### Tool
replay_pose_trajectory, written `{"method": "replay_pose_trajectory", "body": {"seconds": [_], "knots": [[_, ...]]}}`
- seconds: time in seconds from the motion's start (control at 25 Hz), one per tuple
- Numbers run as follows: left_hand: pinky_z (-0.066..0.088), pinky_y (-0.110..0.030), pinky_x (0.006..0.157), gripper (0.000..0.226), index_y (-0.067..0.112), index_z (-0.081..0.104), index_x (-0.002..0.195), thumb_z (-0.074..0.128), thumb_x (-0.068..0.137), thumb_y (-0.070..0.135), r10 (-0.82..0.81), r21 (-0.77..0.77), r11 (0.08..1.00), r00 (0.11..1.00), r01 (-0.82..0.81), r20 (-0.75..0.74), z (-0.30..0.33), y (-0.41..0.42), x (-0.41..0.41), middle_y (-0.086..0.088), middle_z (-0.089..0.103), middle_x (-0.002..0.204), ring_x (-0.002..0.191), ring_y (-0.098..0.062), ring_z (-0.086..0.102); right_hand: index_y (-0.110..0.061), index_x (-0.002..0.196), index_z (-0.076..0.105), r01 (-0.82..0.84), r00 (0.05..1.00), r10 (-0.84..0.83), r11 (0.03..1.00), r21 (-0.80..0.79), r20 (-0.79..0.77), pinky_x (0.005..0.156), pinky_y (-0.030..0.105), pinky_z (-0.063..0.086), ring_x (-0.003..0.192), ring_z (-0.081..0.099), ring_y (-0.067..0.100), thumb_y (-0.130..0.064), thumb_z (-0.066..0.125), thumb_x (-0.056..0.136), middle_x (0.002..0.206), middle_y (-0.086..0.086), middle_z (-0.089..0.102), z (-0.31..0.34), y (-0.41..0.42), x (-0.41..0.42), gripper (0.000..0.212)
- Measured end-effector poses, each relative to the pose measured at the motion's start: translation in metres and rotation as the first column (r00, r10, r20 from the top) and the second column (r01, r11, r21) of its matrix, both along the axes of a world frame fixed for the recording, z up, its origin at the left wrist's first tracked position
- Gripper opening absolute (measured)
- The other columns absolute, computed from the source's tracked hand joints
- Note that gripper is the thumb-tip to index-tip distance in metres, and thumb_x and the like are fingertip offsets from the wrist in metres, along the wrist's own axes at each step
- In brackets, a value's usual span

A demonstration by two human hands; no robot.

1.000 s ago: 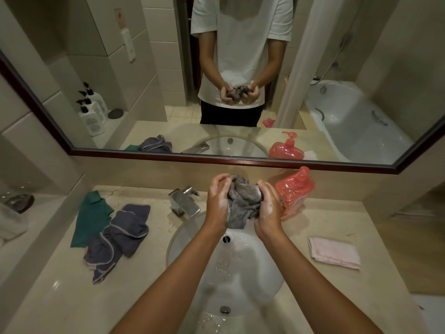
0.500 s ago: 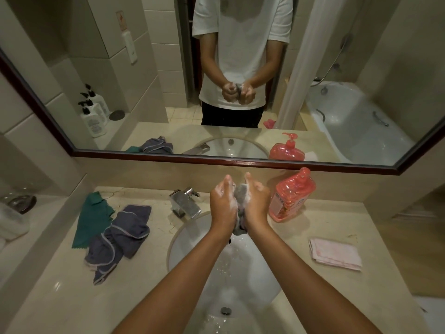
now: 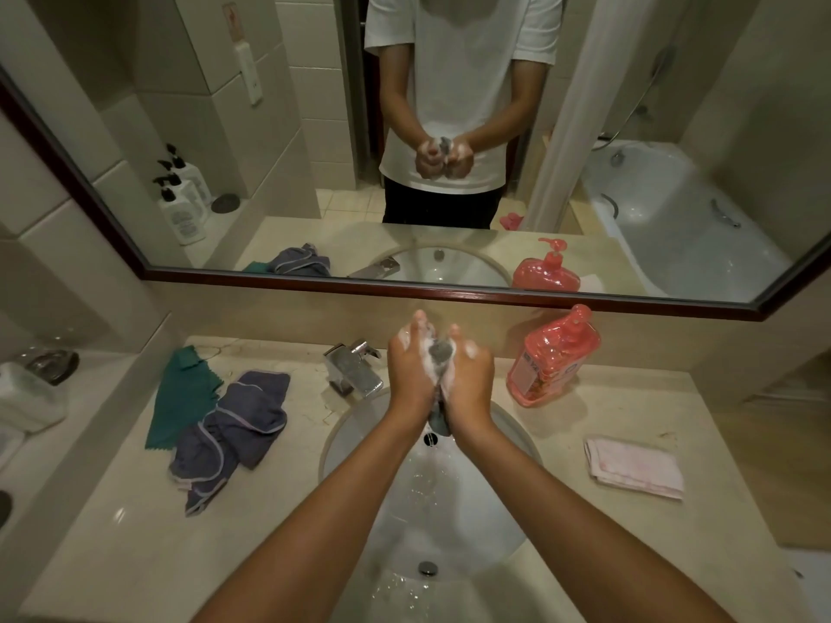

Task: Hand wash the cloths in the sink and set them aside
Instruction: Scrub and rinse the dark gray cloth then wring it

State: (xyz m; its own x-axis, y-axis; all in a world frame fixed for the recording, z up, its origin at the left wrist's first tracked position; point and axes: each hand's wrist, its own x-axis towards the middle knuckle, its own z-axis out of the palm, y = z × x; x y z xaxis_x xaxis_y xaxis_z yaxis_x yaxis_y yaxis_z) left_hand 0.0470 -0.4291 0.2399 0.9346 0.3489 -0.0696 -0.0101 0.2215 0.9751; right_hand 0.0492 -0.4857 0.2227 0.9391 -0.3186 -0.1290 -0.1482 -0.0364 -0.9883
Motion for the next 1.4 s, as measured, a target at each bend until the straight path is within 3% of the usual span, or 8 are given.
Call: {"method": "replay_pose_trajectory", "body": {"seconds": [0.16,0.24,0.4,0.56,0.68,0.88,1.16,1.4], "knots": [[0.043,-0.026,0.059,0.04,0.028,0.054,0.064,0.057,0.095,0.052,-0.112,0.123,0.986,0.994,0.112,-0.003,-0.012,-0.002,-0.012,0.011,0.053,0.058,0.058,-0.007,0.05,-0.013,0.058,0.048,0.016,1.0,-0.015,0.997,-0.079,0.012,0.055,0.031,0.036,0.054,0.047,0.018,-0.03,0.049,0.106,0.054,0.004,0.049,0.0,-0.004,0.017,0.051],[0.04,-0.029,0.058,0.041,0.015,0.052,0.066,0.065,0.092,0.045,-0.086,0.186,0.978,0.996,0.091,-0.036,-0.022,0.003,-0.011,0.001,0.05,0.059,0.058,-0.012,0.047,-0.014,0.059,0.049,-0.018,0.999,0.013,0.996,-0.084,-0.05,0.058,0.033,0.04,0.056,0.051,0.019,-0.031,0.047,0.106,0.055,0.003,0.052,-0.01,0.0,0.014,0.051],[0.048,-0.028,0.059,0.034,0.003,0.057,0.07,0.064,0.098,0.022,-0.007,0.2,0.979,0.994,0.028,-0.107,-0.04,0.026,-0.005,-0.002,0.058,0.059,0.058,-0.013,0.057,-0.023,0.067,0.063,-0.102,0.99,0.115,0.982,0.158,-0.08,0.067,0.033,0.051,0.069,0.064,0.015,-0.031,0.046,0.105,0.067,-0.001,0.065,-0.023,0.008,-0.006,0.042],[0.048,-0.025,0.062,0.034,0.016,0.058,0.067,0.057,0.102,0.016,0.01,0.258,0.966,0.995,0.017,-0.102,-0.051,0.039,-0.011,0.008,0.061,0.058,0.057,-0.004,0.058,-0.026,0.059,0.051,-0.076,0.995,0.081,0.993,-0.088,0.058,0.057,0.028,0.041,0.055,0.047,0.008,-0.038,0.049,0.1,0.056,-0.006,0.05,-0.022,0.021,-0.011,0.042],[0.046,-0.013,0.06,0.038,0.031,0.059,0.069,0.05,0.105,0.025,-0.002,0.323,0.946,0.996,0.029,-0.086,-0.051,0.028,-0.021,0.016,0.064,0.061,0.06,0.002,0.061,-0.017,0.055,0.04,-0.048,0.999,0.049,0.994,-0.097,0.004,0.056,0.033,0.032,0.055,0.038,0.017,-0.027,0.051,0.104,0.054,0.005,0.041,-0.013,0.023,0.013,0.051],[0.034,-0.014,0.048,0.048,0.021,0.046,0.058,0.049,0.105,0.029,0.133,0.313,0.945,0.986,-0.097,-0.099,-0.051,0.049,-0.009,0.009,0.049,0.047,0.044,0.001,0.046,-0.023,0.053,0.044,-0.151,0.986,0.159,0.979,-0.138,0.051,0.052,0.029,0.035,0.05,0.044,0.01,-0.031,0.048,0.103,0.051,-0.006,0.048,-0.031,0.043,-0.012,0.051],[0.033,-0.008,0.044,0.049,0.02,0.046,0.056,0.053,0.104,0.028,0.192,0.259,0.954,0.972,-0.153,-0.133,-0.05,0.052,-0.002,0.011,0.051,0.041,0.04,0.003,0.047,-0.021,0.052,0.048,-0.15,0.988,0.151,0.988,-0.042,0.009,0.056,0.033,0.038,0.055,0.049,0.015,-0.036,0.051,0.1,0.051,-0.002,0.05,-0.037,0.049,-0.014,0.05],[0.035,-0.013,0.047,0.047,0.023,0.047,0.058,0.053,0.104,0.03,0.177,0.25,0.959,0.972,-0.136,-0.152,-0.053,0.045,-0.009,0.013,0.053,0.044,0.043,0.003,0.048,-0.014,0.052,0.05,-0.142,0.99,0.14,0.982,-0.125,-0.026,0.051,0.026,0.037,0.044,0.046,0.003,-0.029,0.052,0.105,0.045,-0.006,0.05,-0.039,0.043,0.004,0.055]]}}
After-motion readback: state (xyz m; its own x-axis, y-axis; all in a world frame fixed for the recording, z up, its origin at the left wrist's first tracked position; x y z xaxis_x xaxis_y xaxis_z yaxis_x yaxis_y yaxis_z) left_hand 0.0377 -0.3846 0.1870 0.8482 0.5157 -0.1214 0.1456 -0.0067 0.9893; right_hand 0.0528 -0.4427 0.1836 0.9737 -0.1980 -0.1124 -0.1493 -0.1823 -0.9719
